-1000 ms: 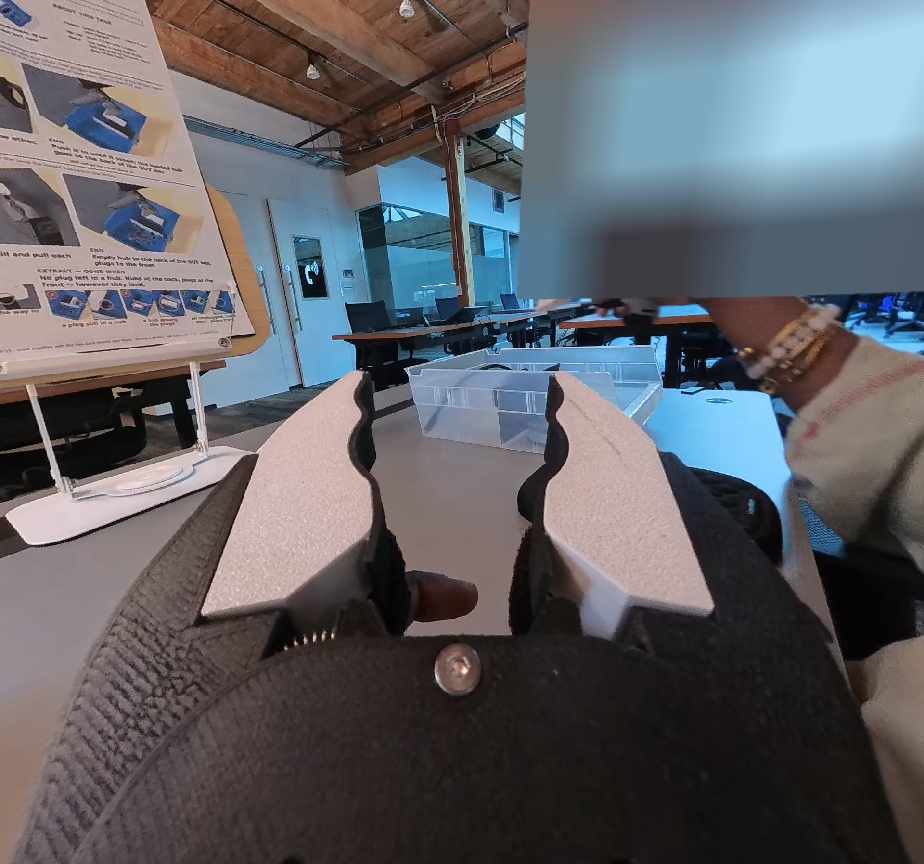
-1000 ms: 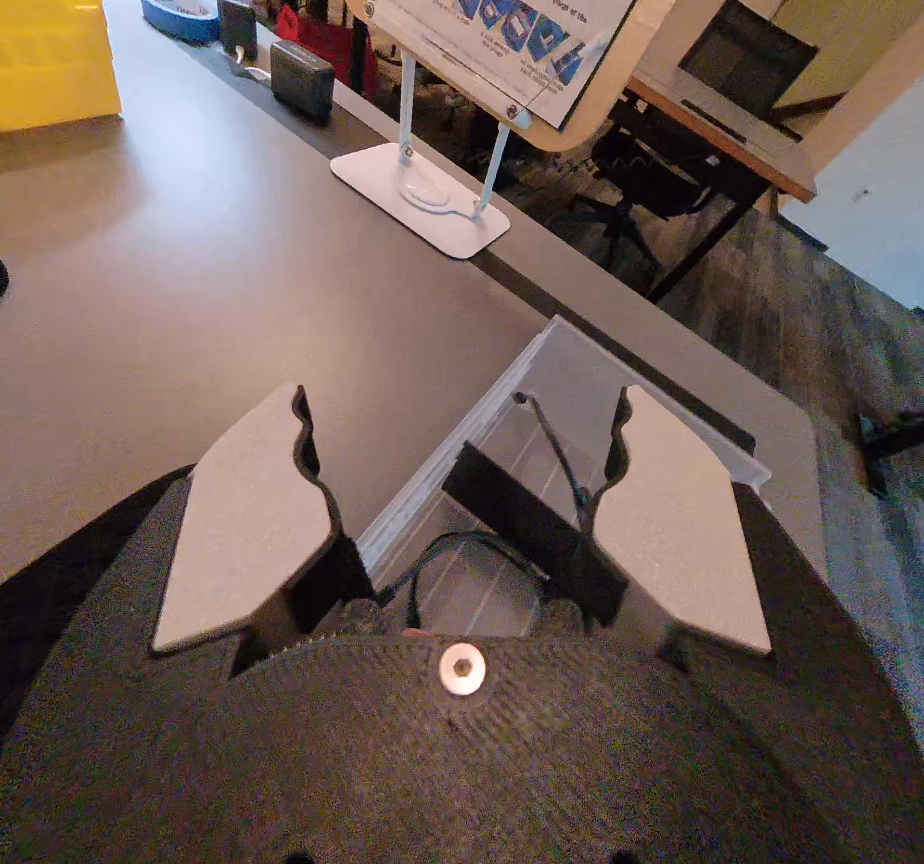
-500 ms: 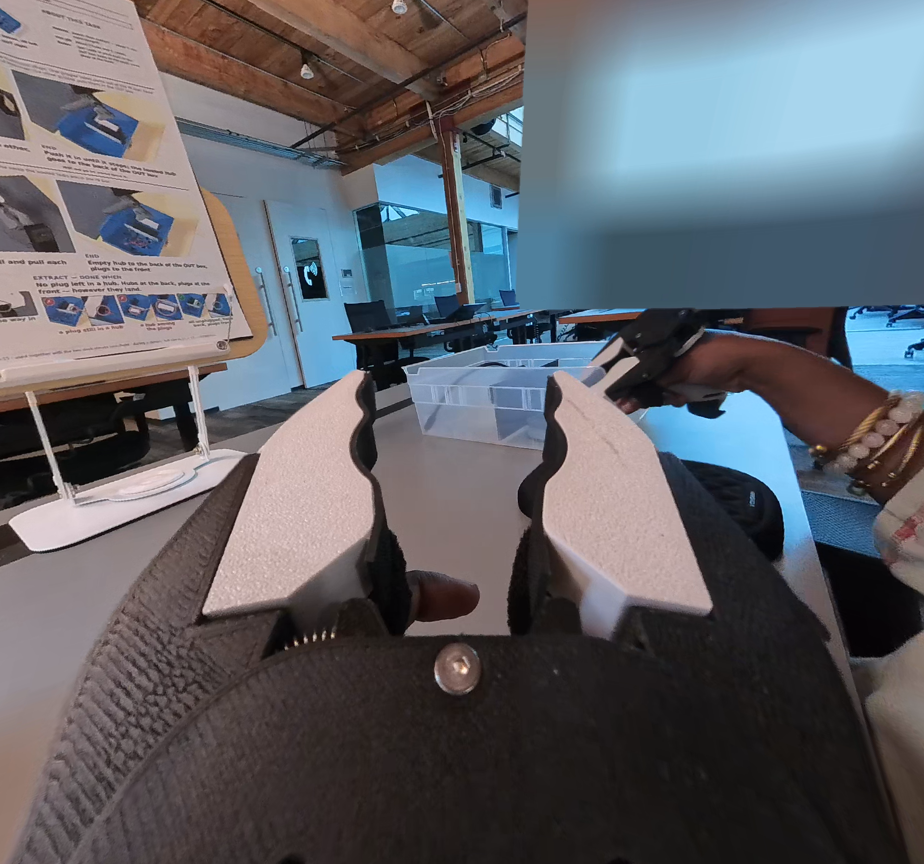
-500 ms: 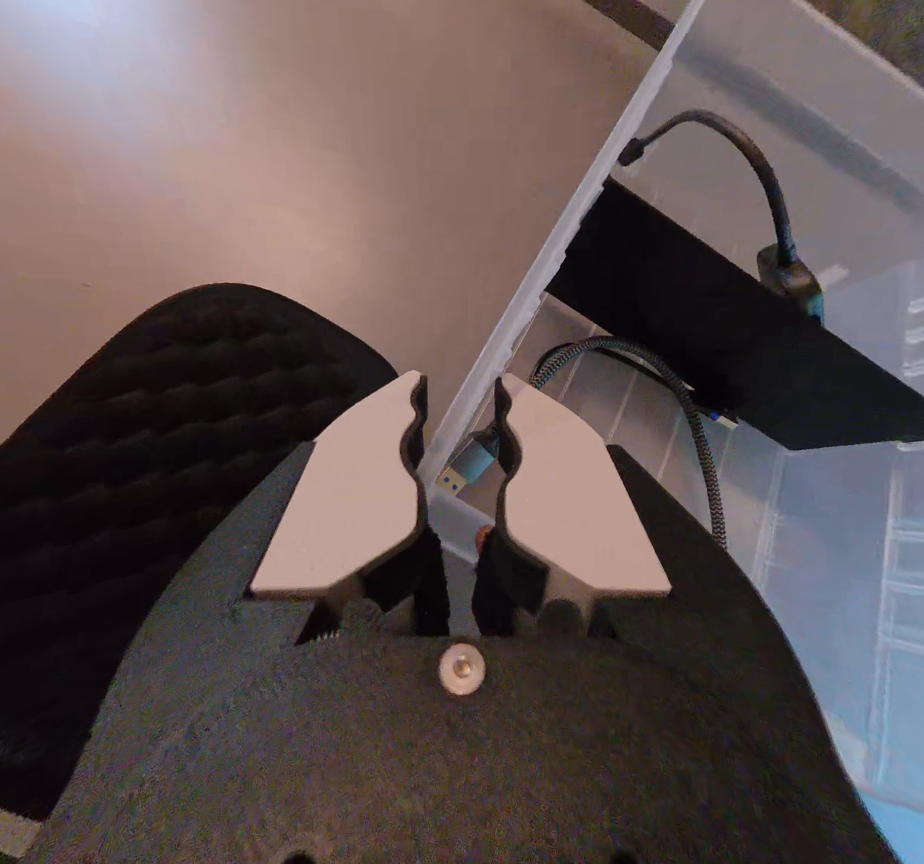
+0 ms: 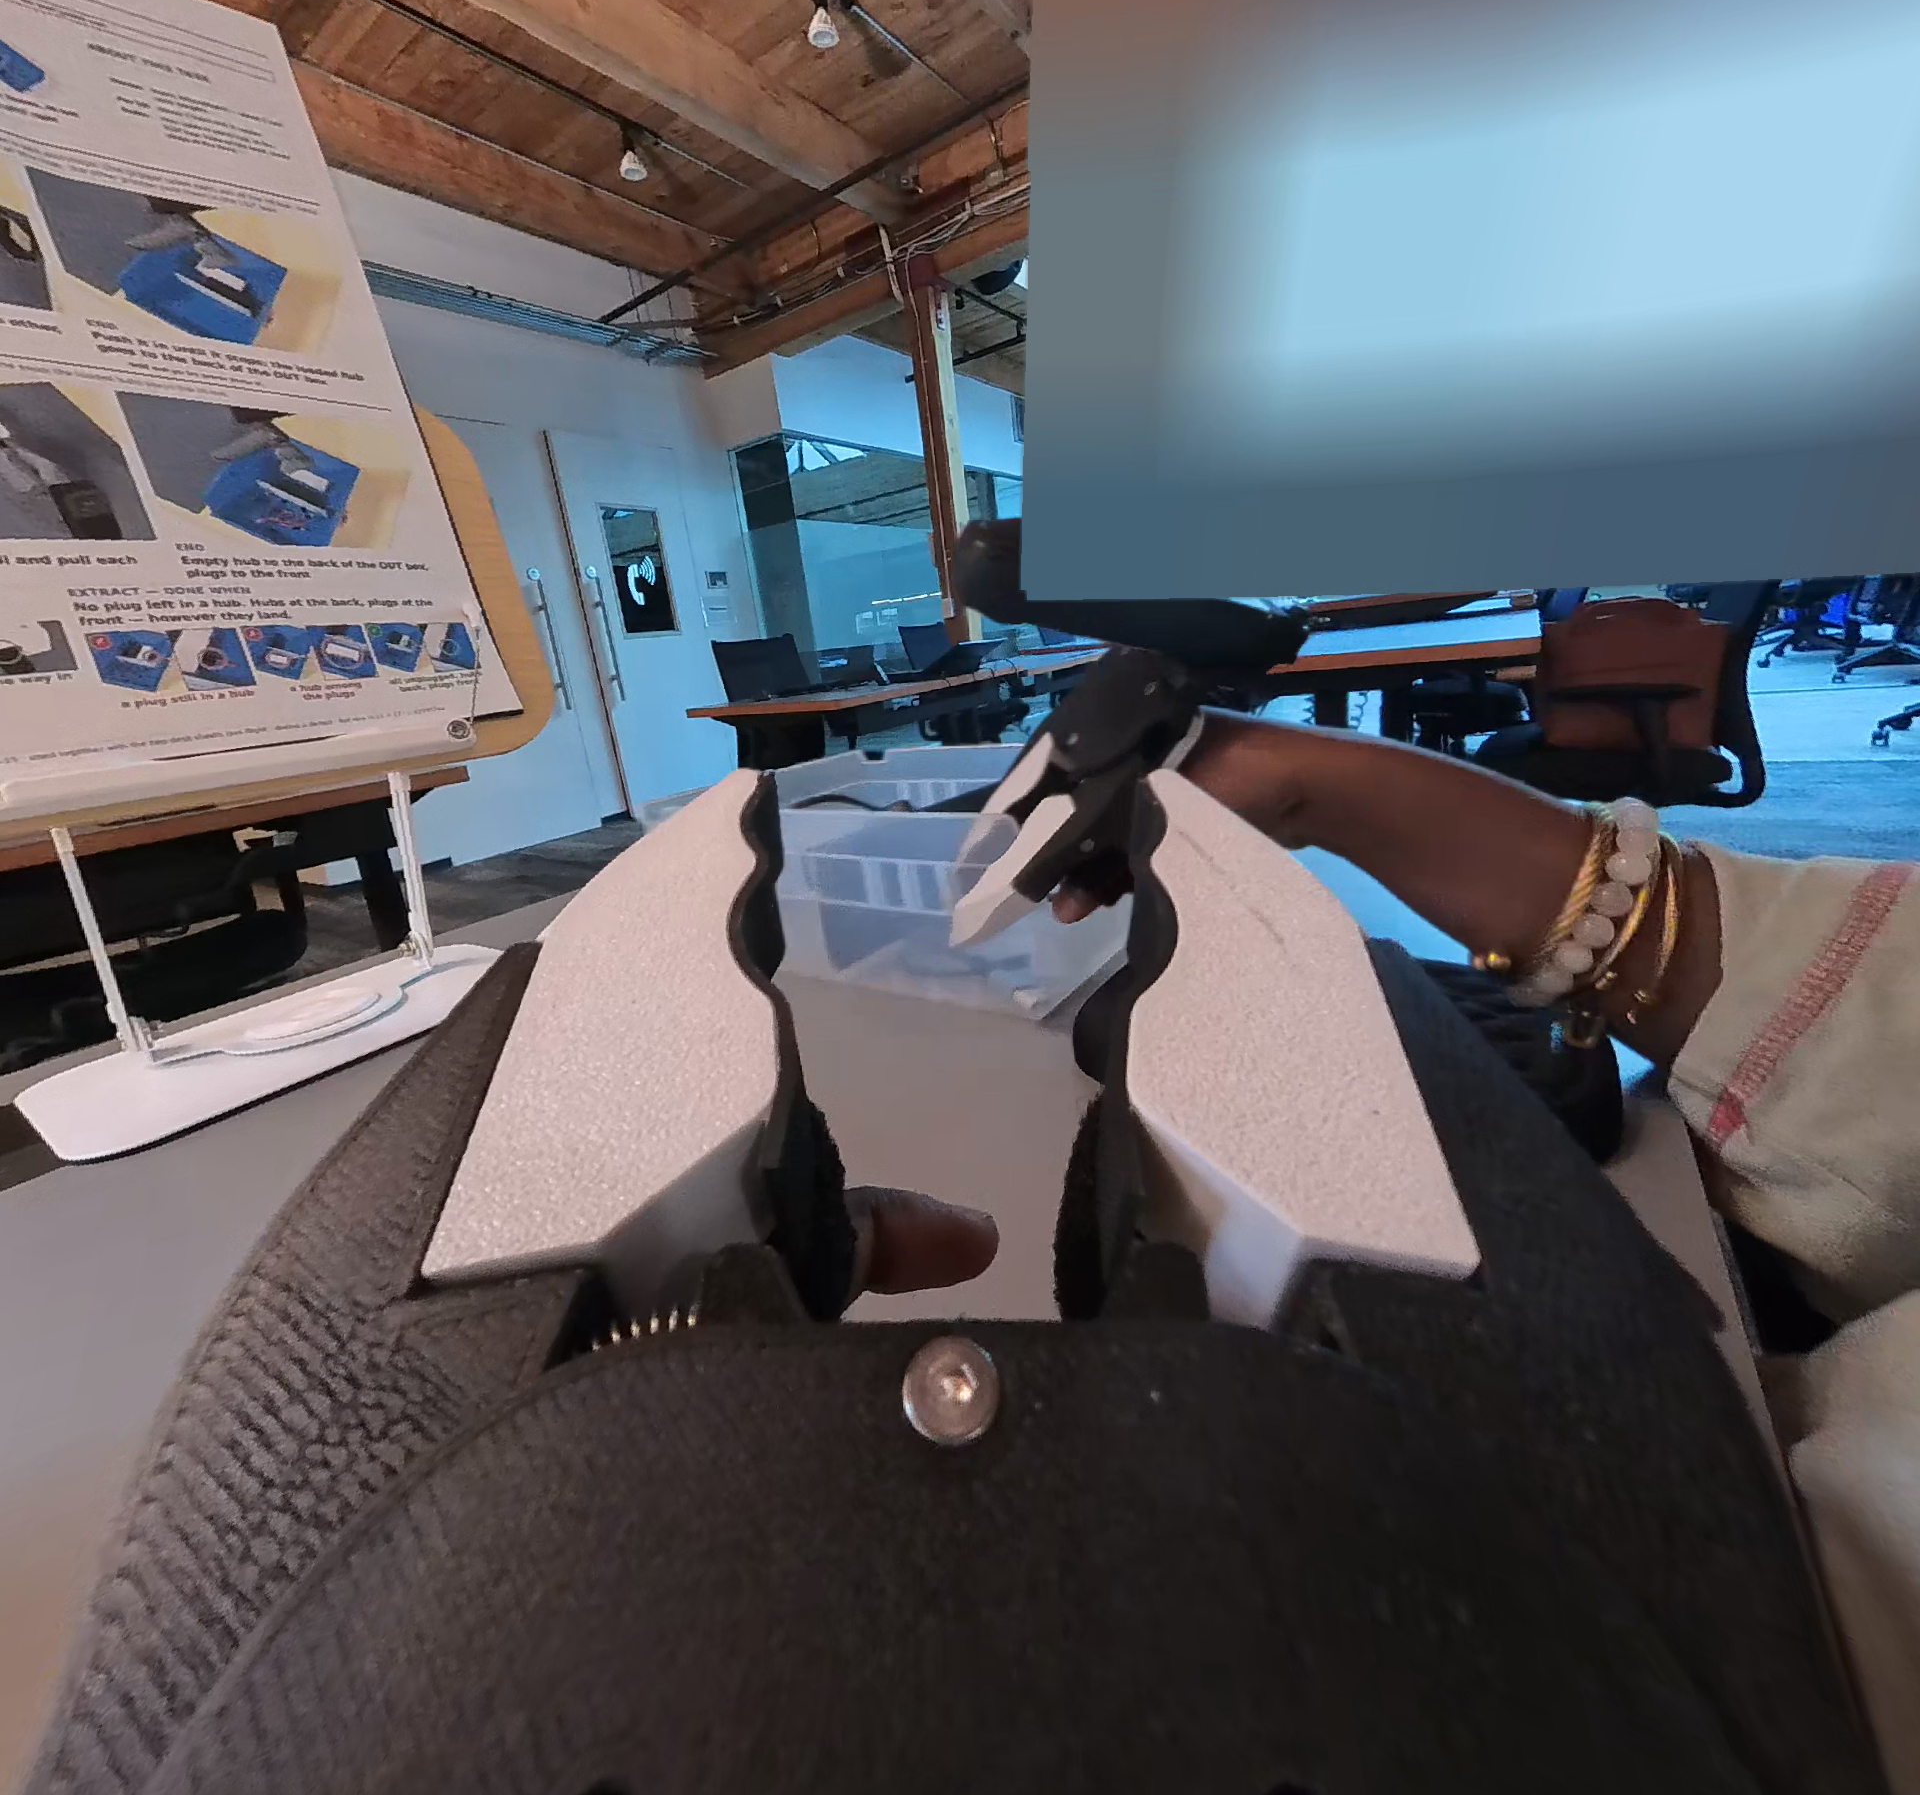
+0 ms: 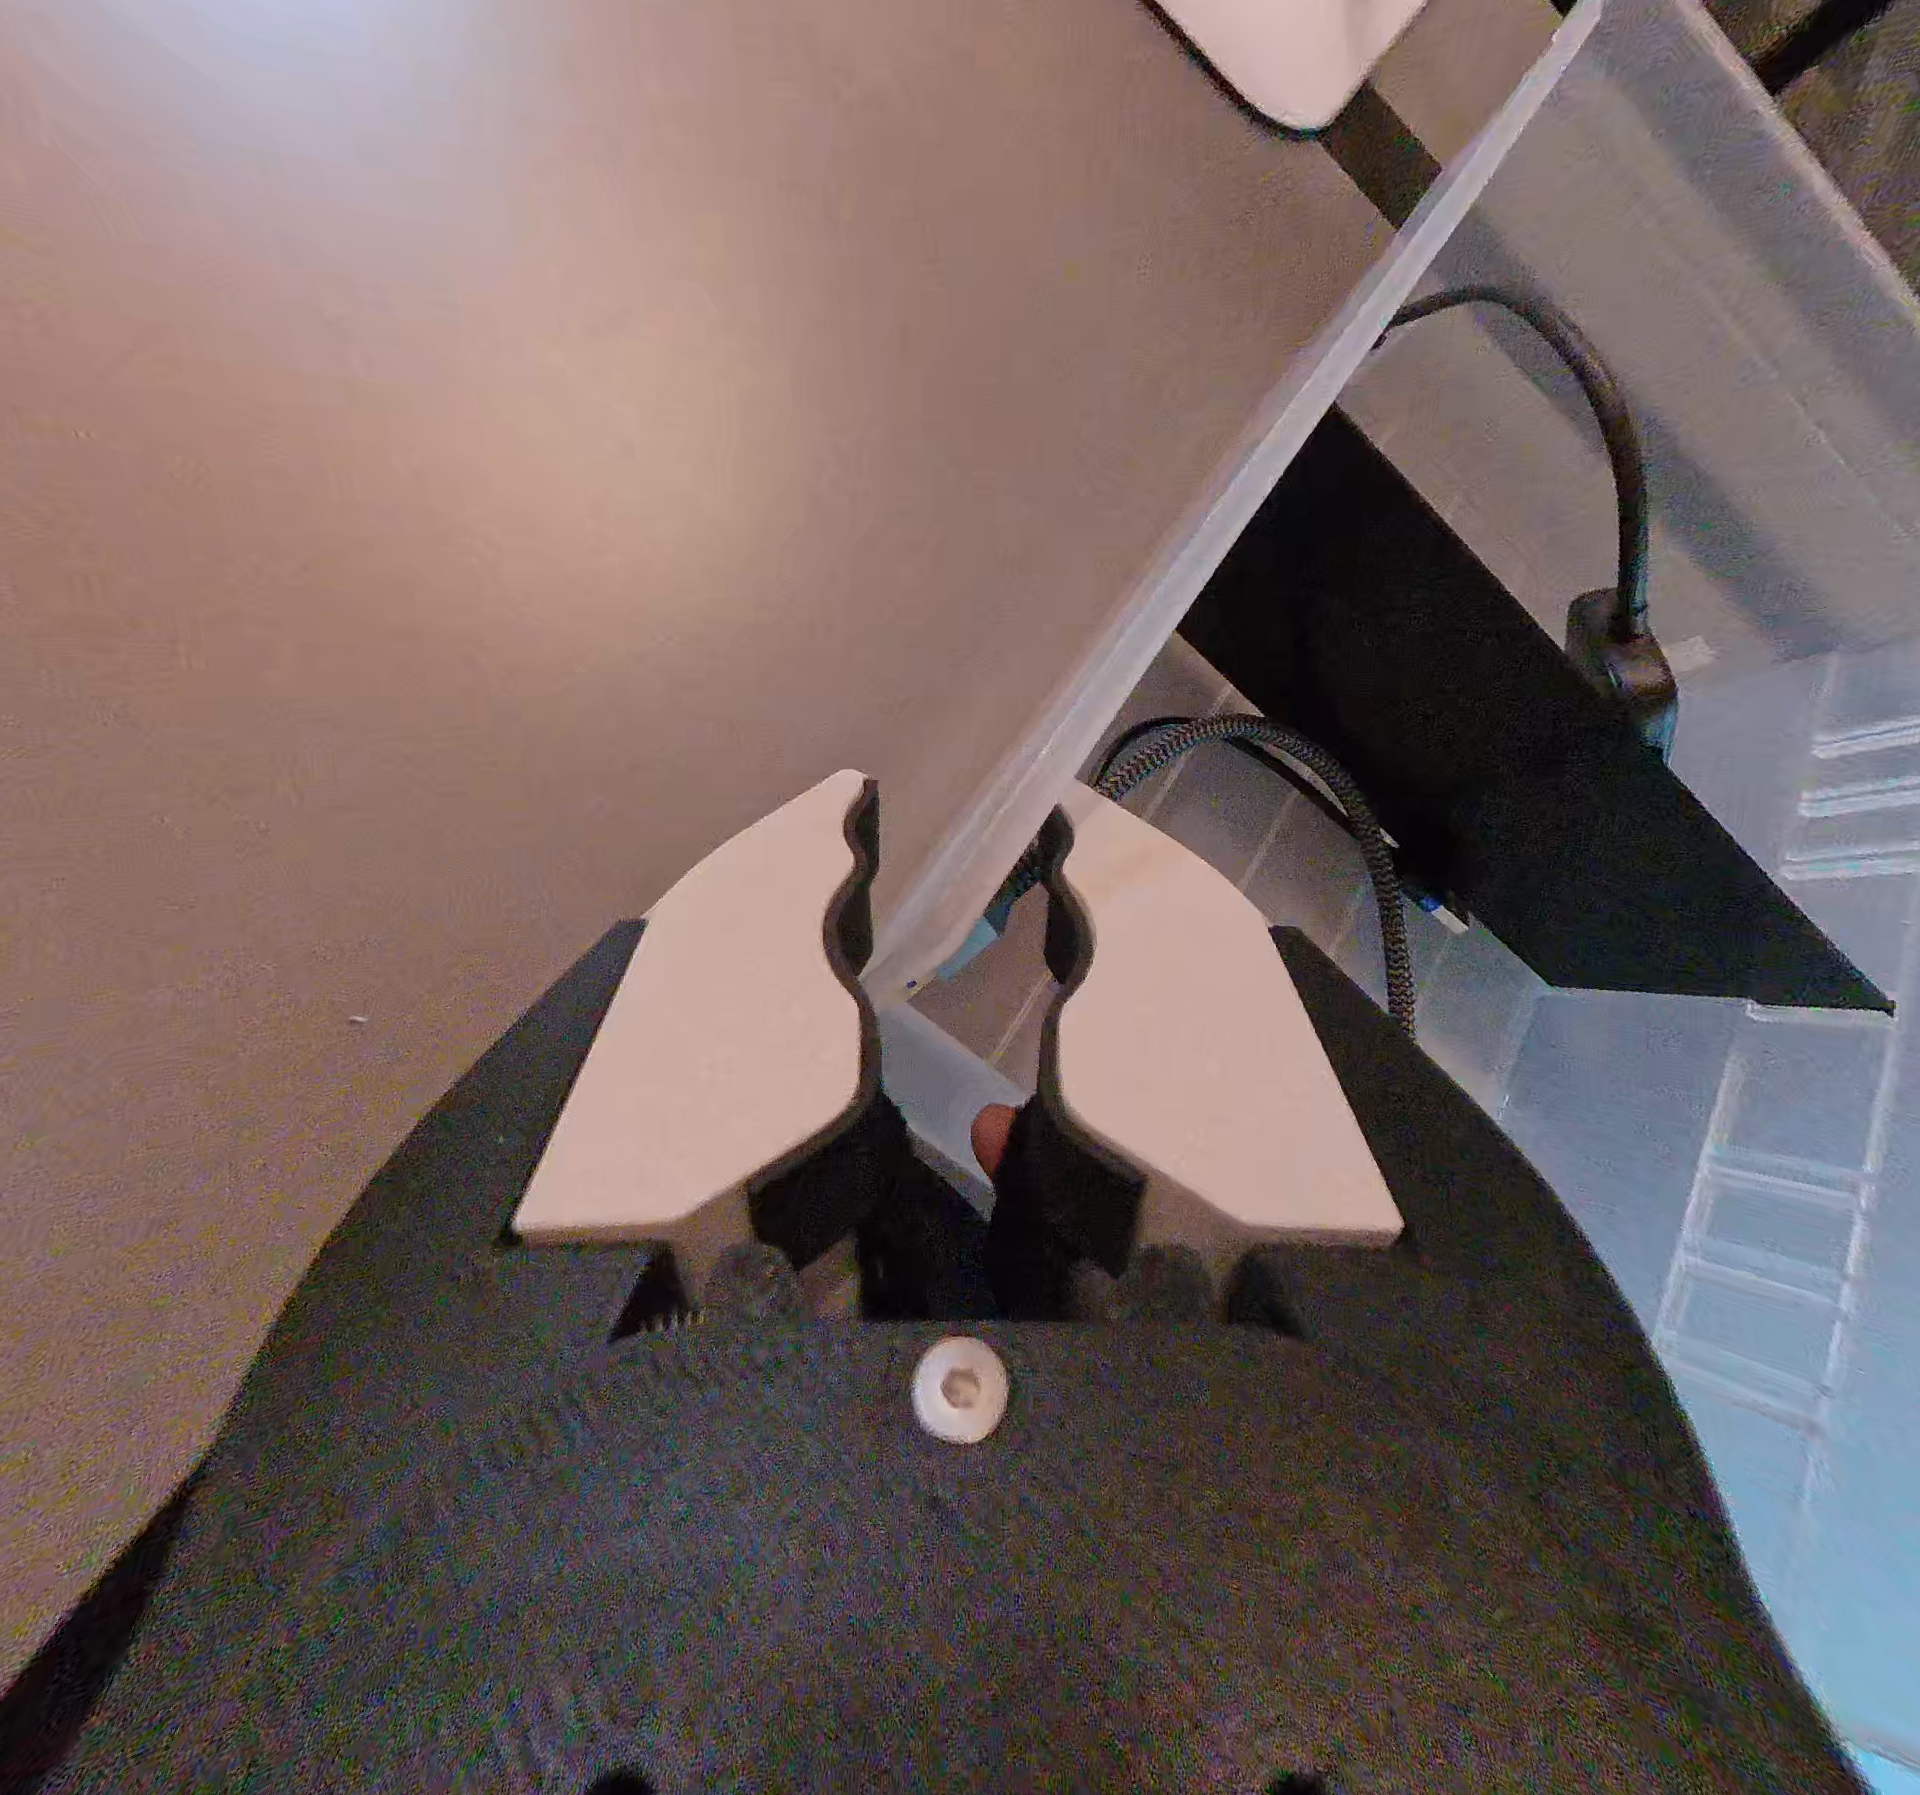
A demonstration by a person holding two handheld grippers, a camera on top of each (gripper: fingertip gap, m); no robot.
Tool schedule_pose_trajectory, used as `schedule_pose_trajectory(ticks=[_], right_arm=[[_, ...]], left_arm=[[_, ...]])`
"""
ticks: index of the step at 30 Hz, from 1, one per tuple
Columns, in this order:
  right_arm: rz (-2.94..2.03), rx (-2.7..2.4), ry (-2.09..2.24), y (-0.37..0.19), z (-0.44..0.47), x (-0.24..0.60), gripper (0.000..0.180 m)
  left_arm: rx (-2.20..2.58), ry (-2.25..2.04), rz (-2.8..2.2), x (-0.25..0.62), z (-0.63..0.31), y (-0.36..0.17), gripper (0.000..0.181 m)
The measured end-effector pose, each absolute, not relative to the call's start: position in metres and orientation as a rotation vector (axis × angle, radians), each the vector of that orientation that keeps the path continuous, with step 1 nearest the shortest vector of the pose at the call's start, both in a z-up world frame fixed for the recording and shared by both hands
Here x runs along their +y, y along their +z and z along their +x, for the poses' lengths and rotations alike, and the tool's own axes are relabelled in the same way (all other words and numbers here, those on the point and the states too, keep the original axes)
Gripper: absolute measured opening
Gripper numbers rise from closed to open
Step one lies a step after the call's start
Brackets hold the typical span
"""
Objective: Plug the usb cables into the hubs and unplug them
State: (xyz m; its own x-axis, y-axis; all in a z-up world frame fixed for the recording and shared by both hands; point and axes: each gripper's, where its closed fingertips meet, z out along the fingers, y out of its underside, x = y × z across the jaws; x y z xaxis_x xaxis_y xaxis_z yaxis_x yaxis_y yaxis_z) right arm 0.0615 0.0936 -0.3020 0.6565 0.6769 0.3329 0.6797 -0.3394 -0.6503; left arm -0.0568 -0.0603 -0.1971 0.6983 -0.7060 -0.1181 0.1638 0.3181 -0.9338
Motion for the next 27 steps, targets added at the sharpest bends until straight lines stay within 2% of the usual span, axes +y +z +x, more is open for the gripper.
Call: schedule_pose_trajectory(ticks=[6,9,13,16,20,22,27], right_arm=[[-1.962,-1.169,0.194,-0.301,-0.018,0.072,0.038],[-1.911,-1.216,0.262,-0.300,-0.051,0.065,0.040],[-1.840,-1.259,0.357,-0.299,-0.091,0.054,0.044],[-1.786,-1.281,0.400,-0.298,-0.115,0.045,0.046],[-1.714,-1.355,0.402,-0.299,-0.142,0.035,0.051],[-1.694,-1.381,0.411,-0.299,-0.154,0.030,0.054],[-1.660,-1.424,0.415,-0.300,-0.181,0.028,0.060]], left_arm=[[0.599,-0.625,-1.135,-0.066,-0.058,-0.193,0.063],[0.659,-0.567,-1.159,-0.078,-0.073,-0.168,0.063],[0.656,-0.304,-1.181,-0.091,-0.141,-0.128,0.063],[0.541,-0.030,-1.294,-0.093,-0.229,-0.124,0.064],[0.245,0.281,-1.569,-0.101,-0.365,-0.160,0.066],[0.114,0.315,-1.709,-0.109,-0.413,-0.190,0.083],[-0.033,0.150,-1.880,-0.115,-0.449,-0.246,0.087]])
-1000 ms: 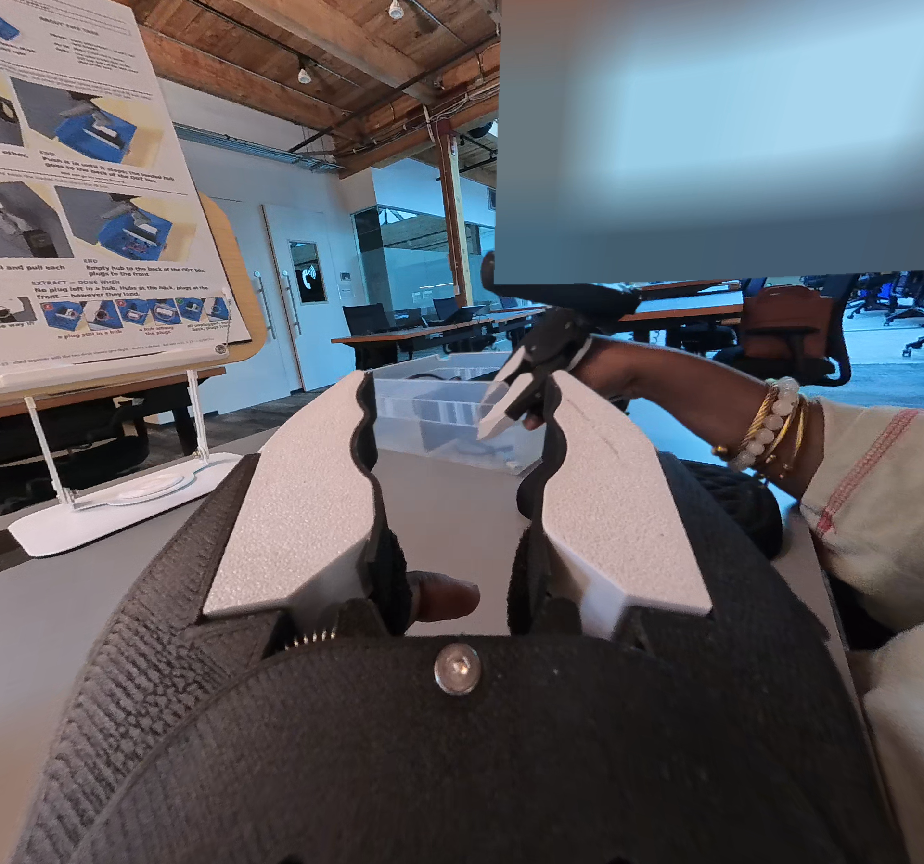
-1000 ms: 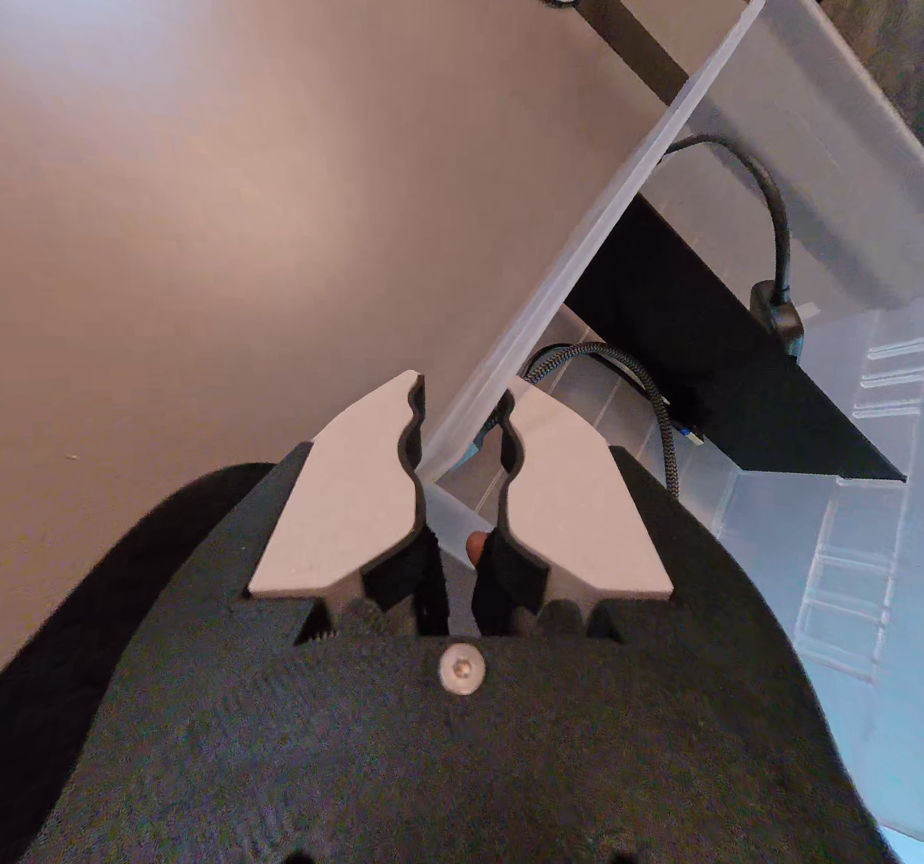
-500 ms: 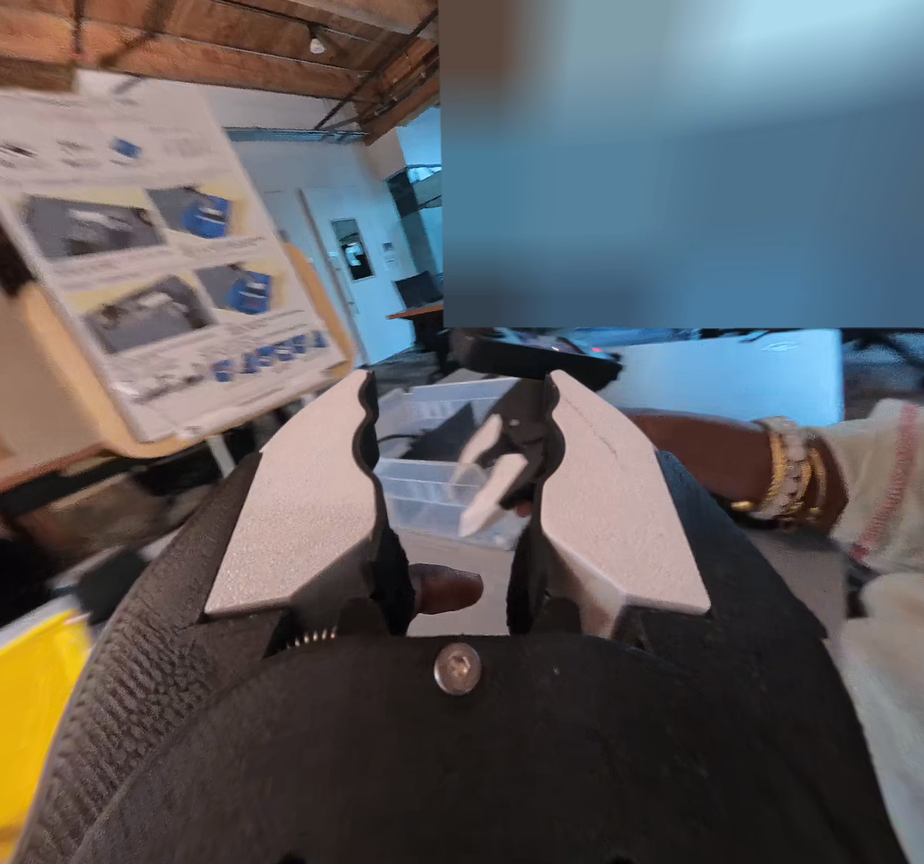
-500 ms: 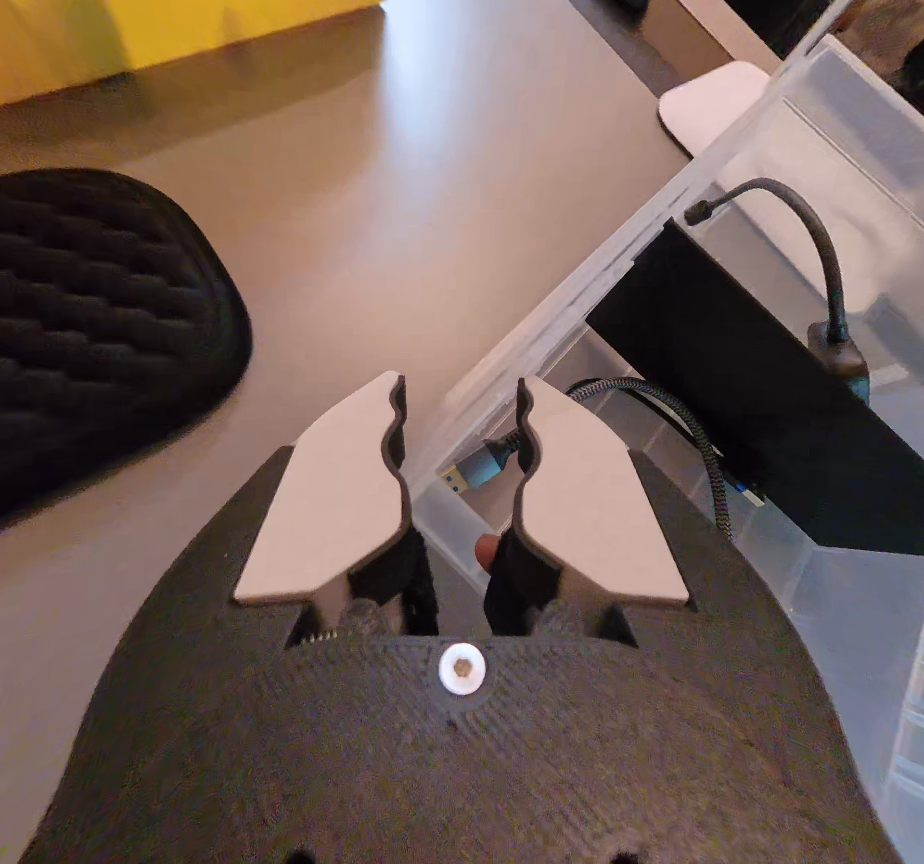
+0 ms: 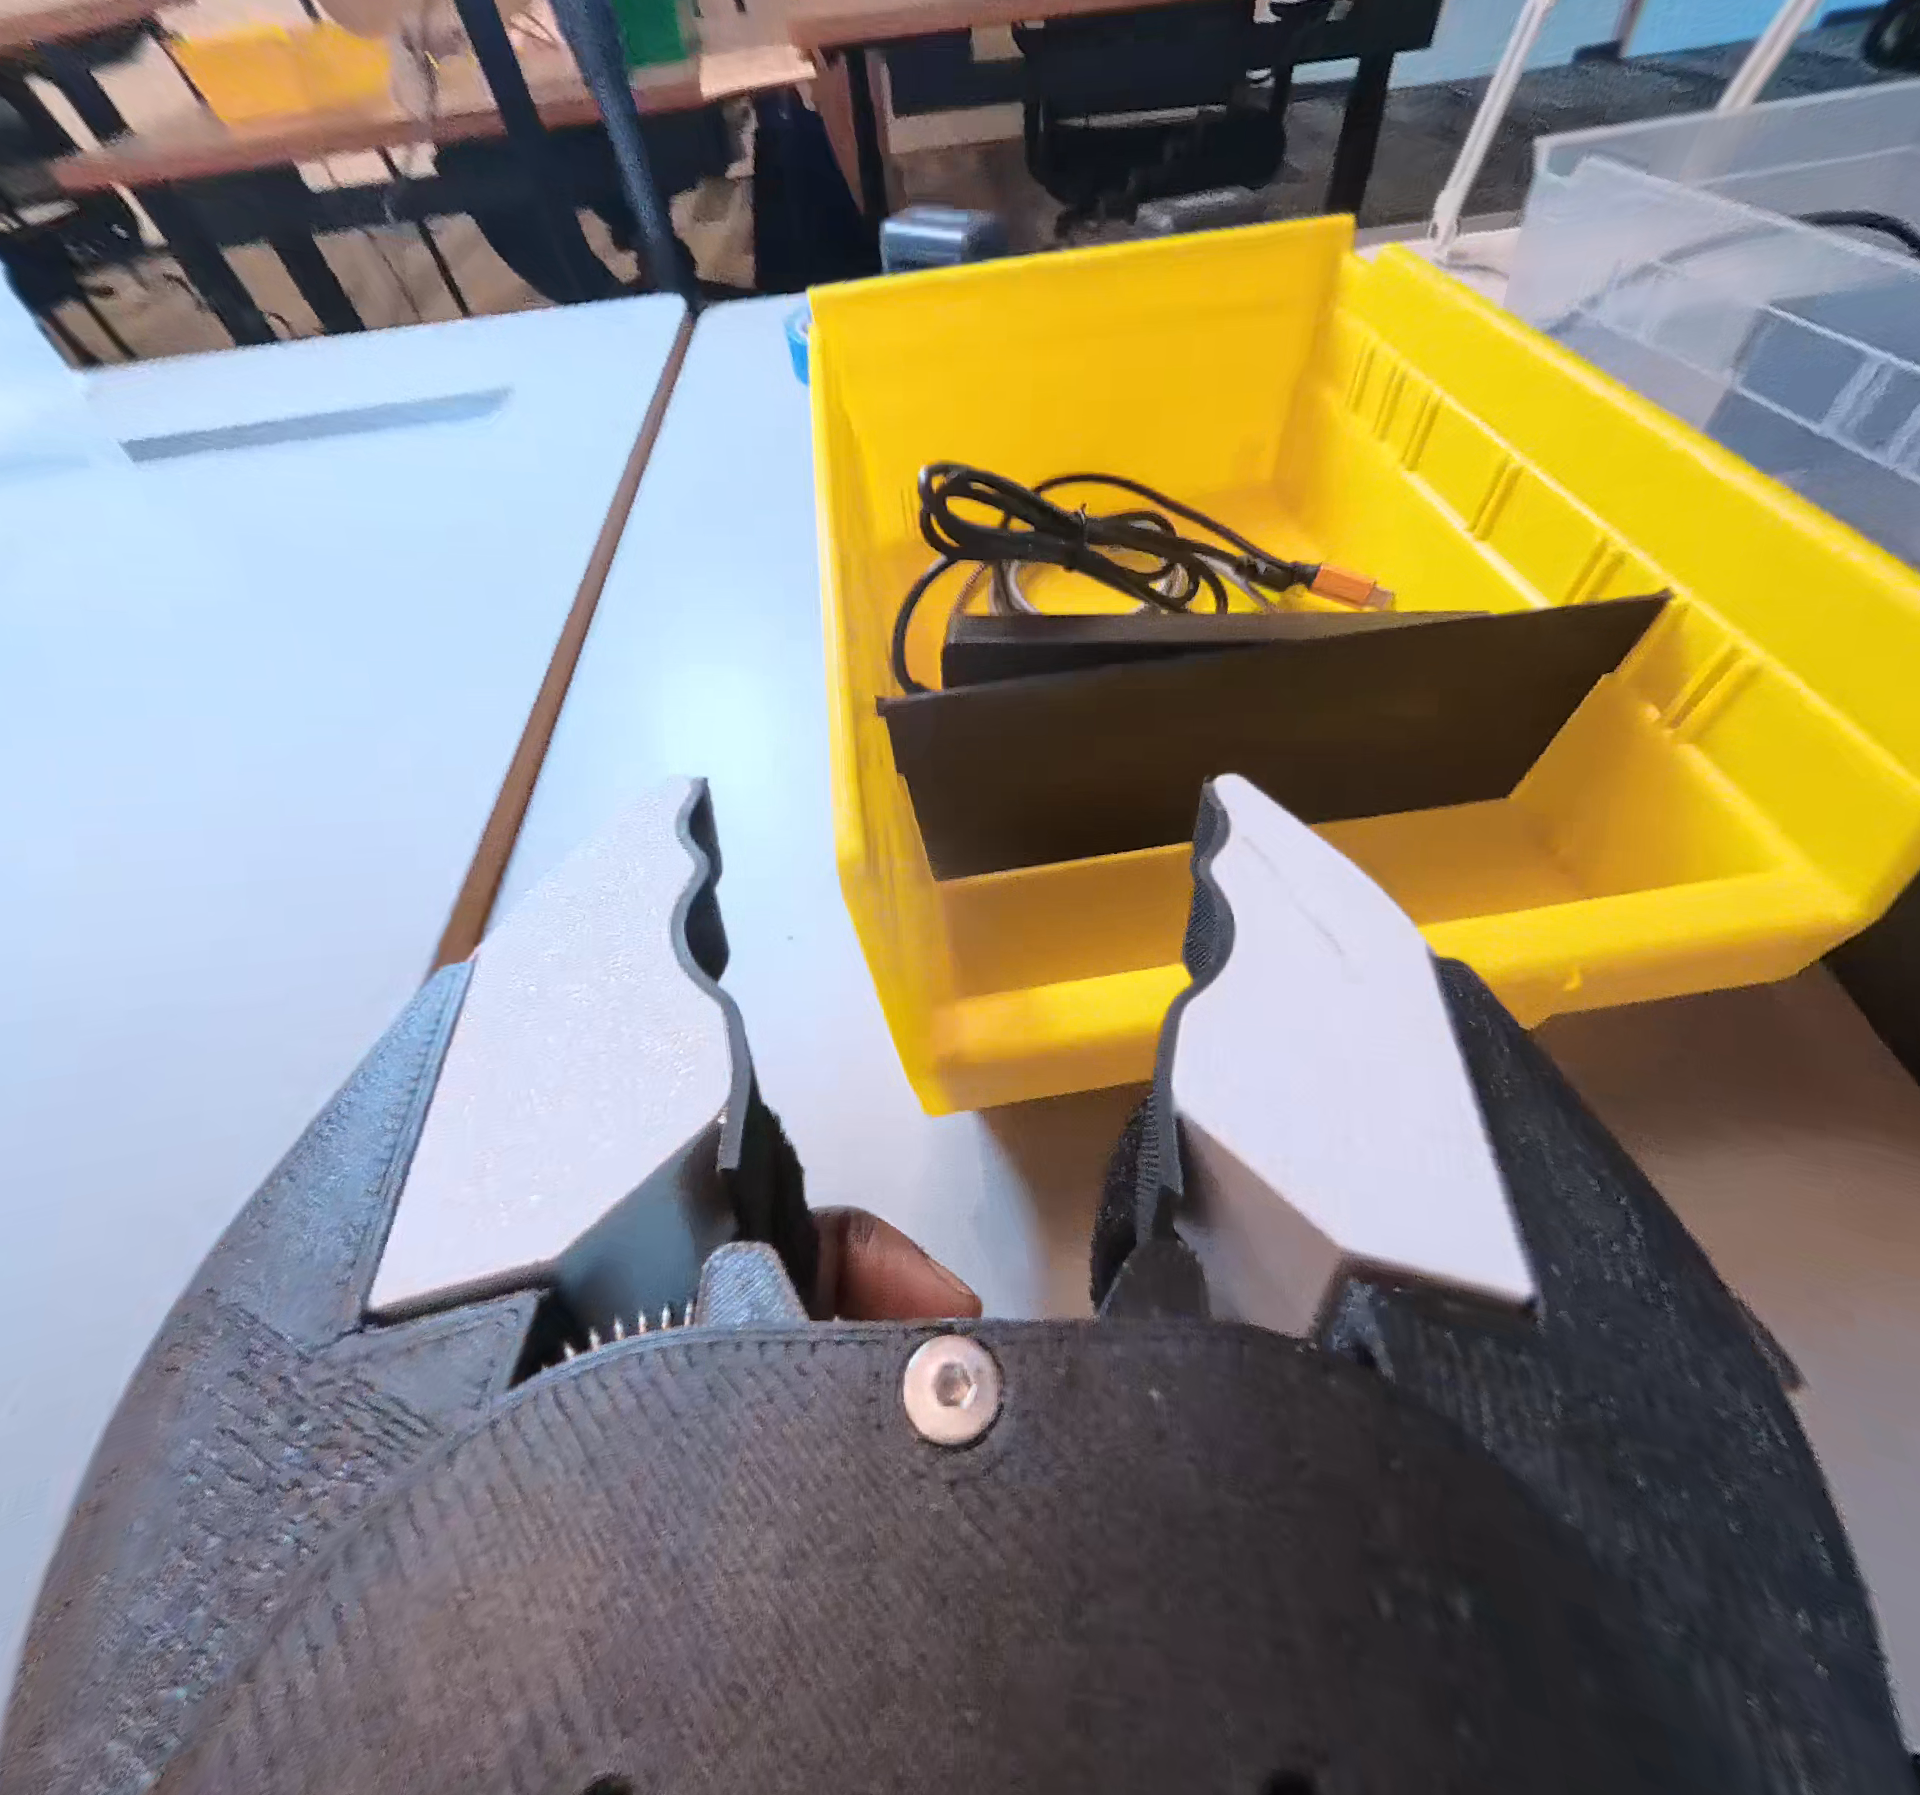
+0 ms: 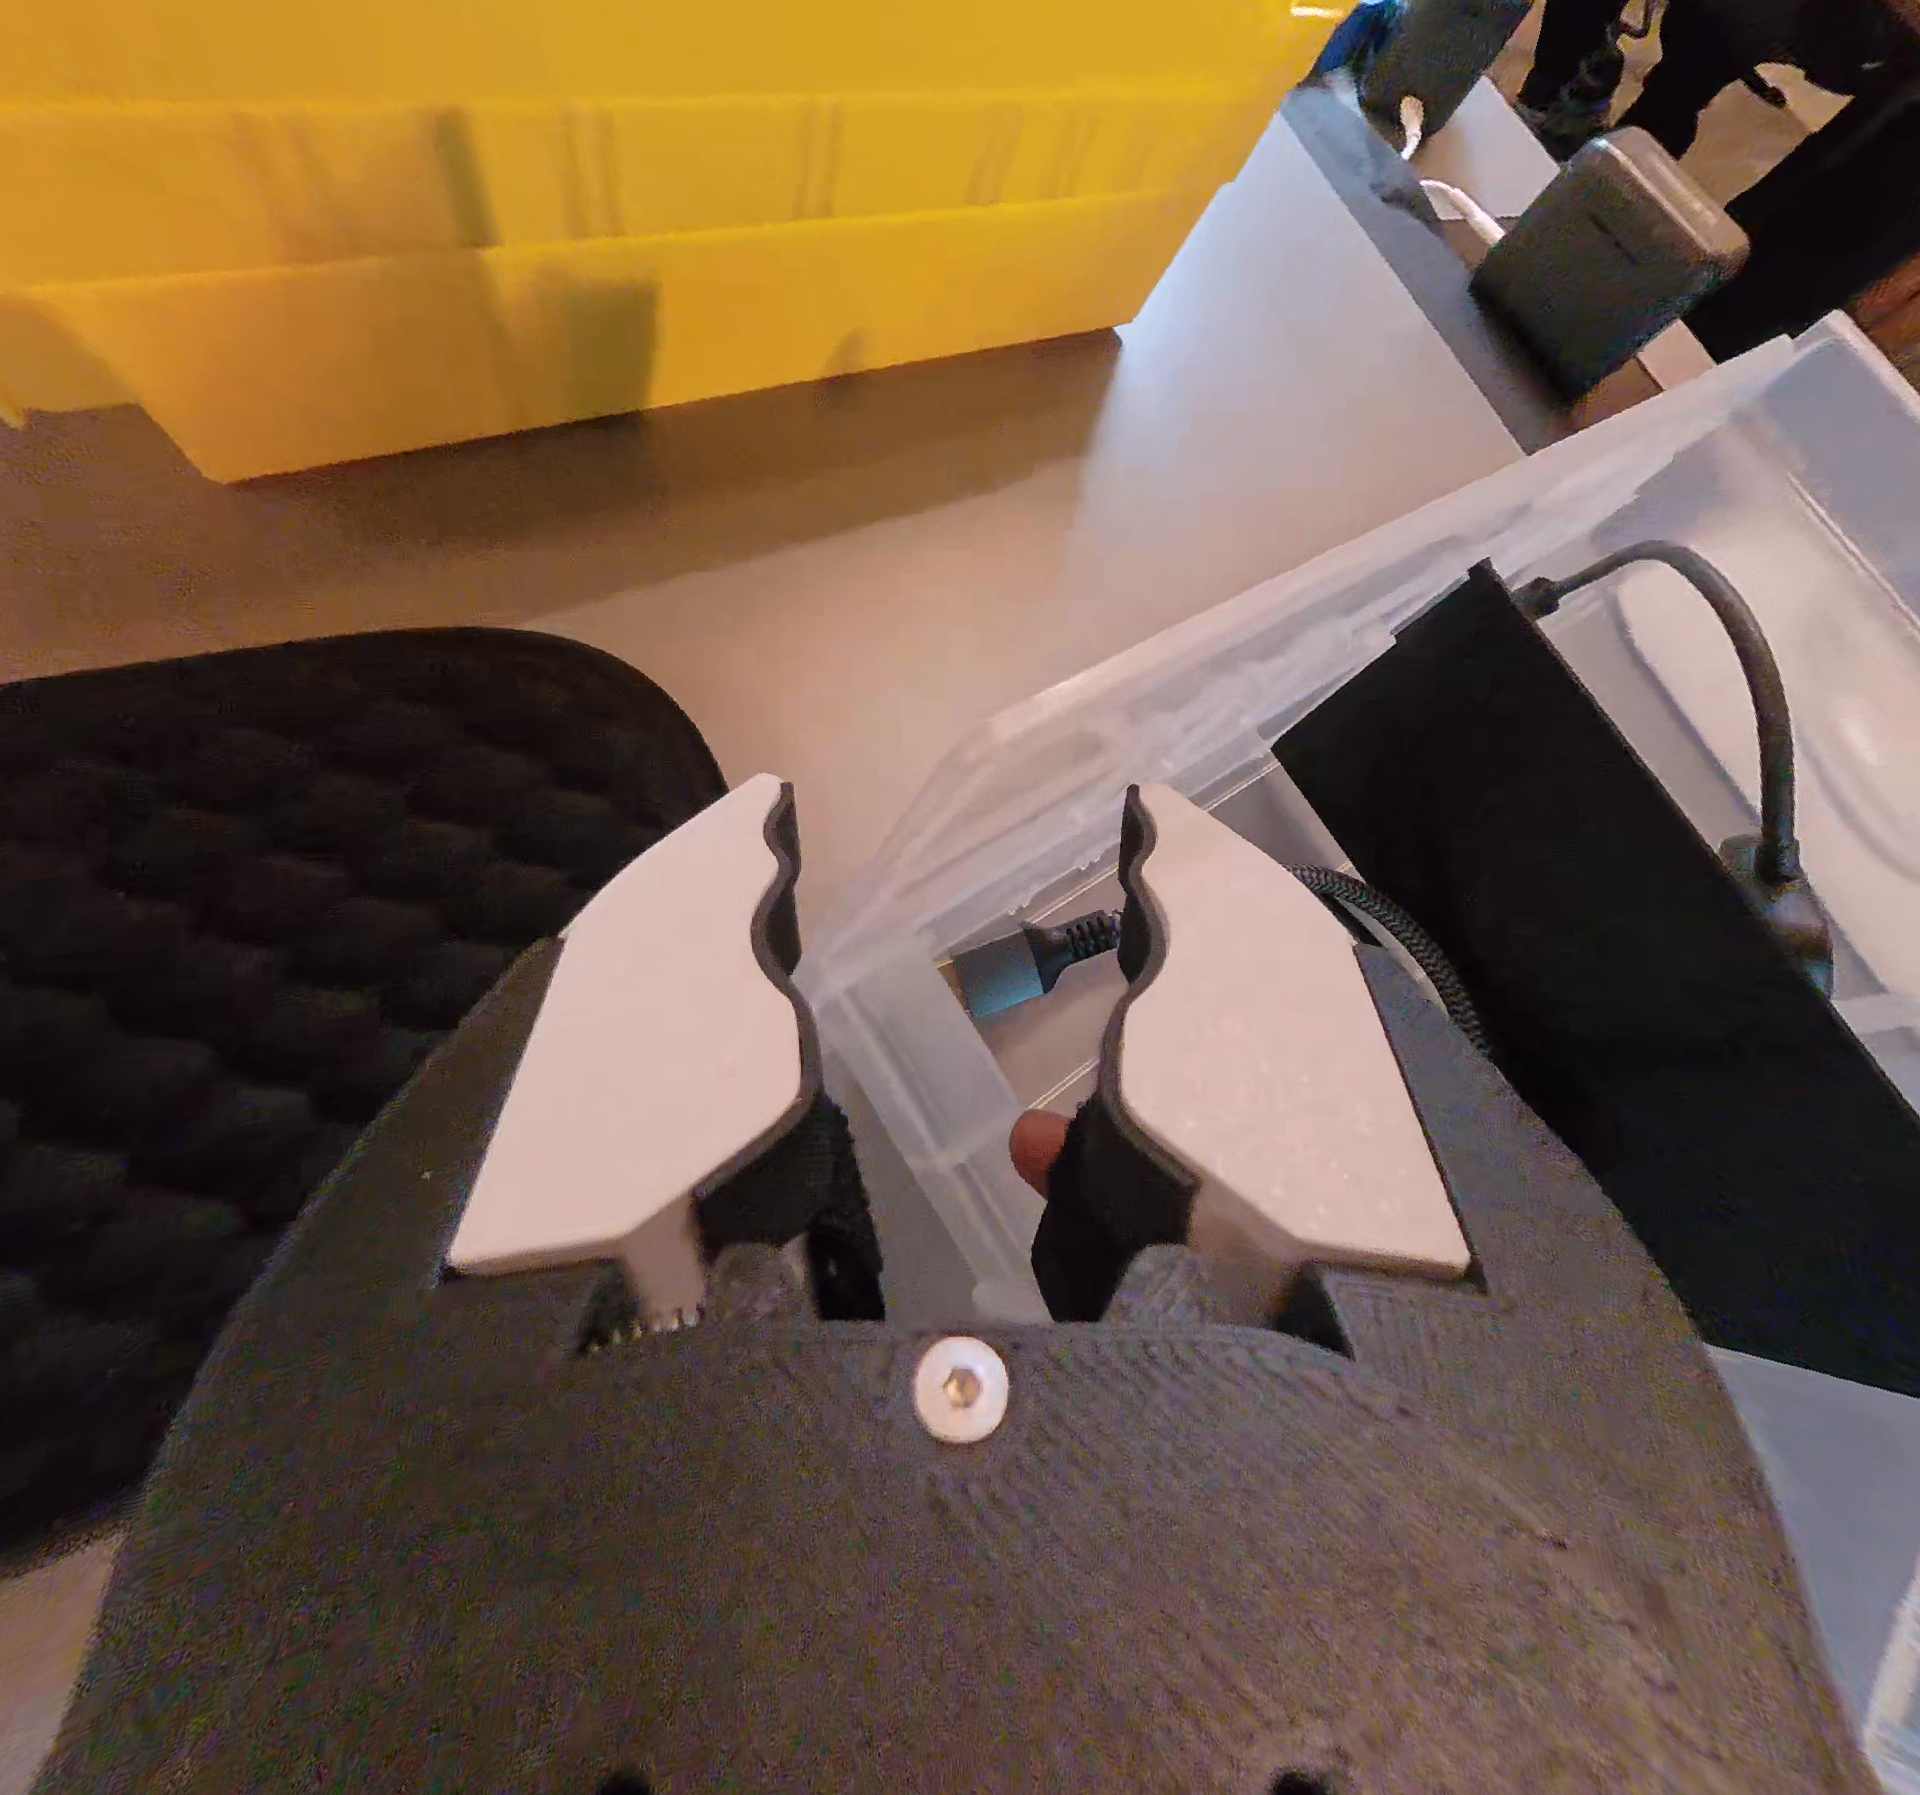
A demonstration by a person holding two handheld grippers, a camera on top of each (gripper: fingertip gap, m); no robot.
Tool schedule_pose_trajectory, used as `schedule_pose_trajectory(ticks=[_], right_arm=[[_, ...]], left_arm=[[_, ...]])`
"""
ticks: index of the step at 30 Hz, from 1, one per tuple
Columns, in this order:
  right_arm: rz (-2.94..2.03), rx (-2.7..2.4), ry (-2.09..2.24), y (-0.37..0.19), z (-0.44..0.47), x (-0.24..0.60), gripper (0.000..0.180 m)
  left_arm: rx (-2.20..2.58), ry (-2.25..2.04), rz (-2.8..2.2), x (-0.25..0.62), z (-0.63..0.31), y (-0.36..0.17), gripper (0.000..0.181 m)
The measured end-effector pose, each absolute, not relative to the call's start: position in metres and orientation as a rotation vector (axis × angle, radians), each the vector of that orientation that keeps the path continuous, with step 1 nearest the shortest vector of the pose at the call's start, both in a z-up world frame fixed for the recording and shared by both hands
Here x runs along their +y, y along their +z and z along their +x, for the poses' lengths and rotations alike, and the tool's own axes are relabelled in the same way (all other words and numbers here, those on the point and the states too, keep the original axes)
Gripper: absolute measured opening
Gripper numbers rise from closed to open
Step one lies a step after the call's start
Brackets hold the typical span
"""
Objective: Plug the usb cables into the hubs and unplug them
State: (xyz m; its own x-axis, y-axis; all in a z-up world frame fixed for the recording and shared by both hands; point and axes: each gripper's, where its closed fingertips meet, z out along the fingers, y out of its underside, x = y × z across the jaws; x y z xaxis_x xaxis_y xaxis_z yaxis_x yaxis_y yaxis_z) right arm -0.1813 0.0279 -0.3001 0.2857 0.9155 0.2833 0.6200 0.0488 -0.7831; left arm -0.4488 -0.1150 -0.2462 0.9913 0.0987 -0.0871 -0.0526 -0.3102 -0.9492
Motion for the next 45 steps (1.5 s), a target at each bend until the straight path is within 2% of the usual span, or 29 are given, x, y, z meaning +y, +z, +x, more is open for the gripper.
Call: schedule_pose_trajectory(ticks=[4,8,11,15,16,18,20,22,24,26,31,35,36,38,39,42,45], right_arm=[[-1.616,-1.490,0.452,-0.301,-0.203,0.022,0.068],[-1.472,-1.582,0.699,-0.294,-0.226,-0.006,0.098],[-1.322,-1.399,0.978,-0.258,-0.228,-0.022,0.090],[-1.124,-1.199,1.025,-0.216,-0.219,-0.041,0.087],[-1.115,-1.163,1.021,-0.212,-0.220,-0.046,0.090],[-1.101,-1.136,1.032,-0.210,-0.228,-0.063,0.104],[-1.146,-1.176,0.909,-0.222,-0.238,-0.066,0.103],[-1.225,-1.261,0.695,-0.244,-0.242,-0.058,0.091],[-1.285,-1.307,0.587,-0.257,-0.240,-0.052,0.068],[-1.347,-1.300,0.586,-0.263,-0.240,-0.050,0.058],[-1.468,-1.340,0.579,-0.279,-0.247,-0.043,0.058],[-1.487,-1.373,0.544,-0.284,-0.254,-0.038,0.051],[-1.494,-1.373,0.539,-0.285,-0.253,-0.036,0.049],[-1.507,-1.366,0.551,-0.285,-0.253,-0.035,0.040],[-1.506,-1.382,0.570,-0.287,-0.254,-0.037,0.034],[-1.444,-1.419,0.495,-0.287,-0.255,-0.039,0.026],[-1.369,-1.432,0.421,-0.286,-0.254,-0.038,0.025]], left_arm=[[-0.013,0.144,-1.947,-0.114,-0.449,-0.265,0.080],[0.086,0.134,-2.003,-0.112,-0.437,-0.275,0.078],[0.160,0.130,-2.032,-0.117,-0.429,-0.277,0.075],[0.301,-0.065,-2.034,-0.133,-0.396,-0.268,0.061],[0.271,-0.029,-1.997,-0.130,-0.400,-0.261,0.064],[0.121,0.112,-1.922,-0.120,-0.424,-0.249,0.095],[0.005,0.151,-1.836,-0.108,-0.435,-0.239,0.121],[0.023,0.053,-1.807,-0.098,-0.417,-0.241,0.125],[0.033,0.061,-1.823,-0.092,-0.411,-0.251,0.125],[0.043,0.116,-1.856,-0.087,-0.411,-0.266,0.118],[0.099,0.130,-1.840,-0.078,-0.393,-0.280,0.086],[0.042,0.158,-1.822,-0.077,-0.397,-0.277,0.076],[0.017,0.166,-1.818,-0.079,-0.400,-0.276,0.069],[-0.052,0.218,-1.802,-0.084,-0.410,-0.272,0.042],[-0.068,0.226,-1.787,-0.085,-0.412,-0.270,0.036],[-0.136,0.297,-1.766,-0.088,-0.417,-0.268,0.026],[-0.111,0.375,-1.787,-0.089,-0.416,-0.268,0.025]])
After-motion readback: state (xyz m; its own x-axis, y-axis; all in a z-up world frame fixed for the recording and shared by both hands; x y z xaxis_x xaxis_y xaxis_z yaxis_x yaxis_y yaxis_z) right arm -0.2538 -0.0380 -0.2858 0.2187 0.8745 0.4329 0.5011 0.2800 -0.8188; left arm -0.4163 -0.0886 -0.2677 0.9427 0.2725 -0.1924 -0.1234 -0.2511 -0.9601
